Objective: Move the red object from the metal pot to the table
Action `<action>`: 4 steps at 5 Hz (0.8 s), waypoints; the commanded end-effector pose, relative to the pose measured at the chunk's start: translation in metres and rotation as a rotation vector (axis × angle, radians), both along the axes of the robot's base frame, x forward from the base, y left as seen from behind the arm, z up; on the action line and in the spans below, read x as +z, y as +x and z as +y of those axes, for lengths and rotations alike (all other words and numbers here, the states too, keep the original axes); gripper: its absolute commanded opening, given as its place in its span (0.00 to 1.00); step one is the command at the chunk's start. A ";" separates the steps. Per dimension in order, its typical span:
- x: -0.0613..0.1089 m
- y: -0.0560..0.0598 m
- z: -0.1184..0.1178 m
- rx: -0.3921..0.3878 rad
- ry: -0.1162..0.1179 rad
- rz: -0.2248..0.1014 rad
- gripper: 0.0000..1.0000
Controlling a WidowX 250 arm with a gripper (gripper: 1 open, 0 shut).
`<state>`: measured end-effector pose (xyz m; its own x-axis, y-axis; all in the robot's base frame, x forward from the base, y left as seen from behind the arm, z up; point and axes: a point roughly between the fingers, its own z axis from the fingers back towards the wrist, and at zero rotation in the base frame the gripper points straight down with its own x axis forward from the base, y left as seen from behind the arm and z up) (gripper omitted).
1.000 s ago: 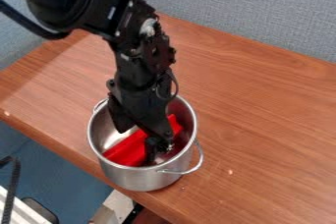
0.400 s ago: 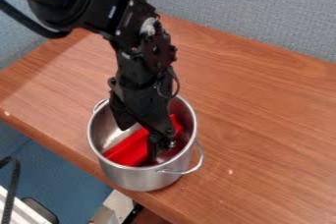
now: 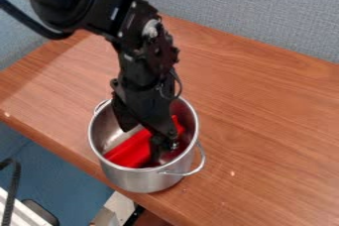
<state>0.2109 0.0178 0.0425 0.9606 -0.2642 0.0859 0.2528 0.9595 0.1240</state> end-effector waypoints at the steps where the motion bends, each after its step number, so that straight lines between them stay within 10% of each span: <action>1: 0.005 0.009 0.002 -0.006 0.006 -0.033 1.00; 4: 0.002 0.009 0.006 0.005 -0.003 -0.033 1.00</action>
<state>0.2138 0.0197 0.0390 0.9583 -0.2692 0.0956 0.2573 0.9588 0.1200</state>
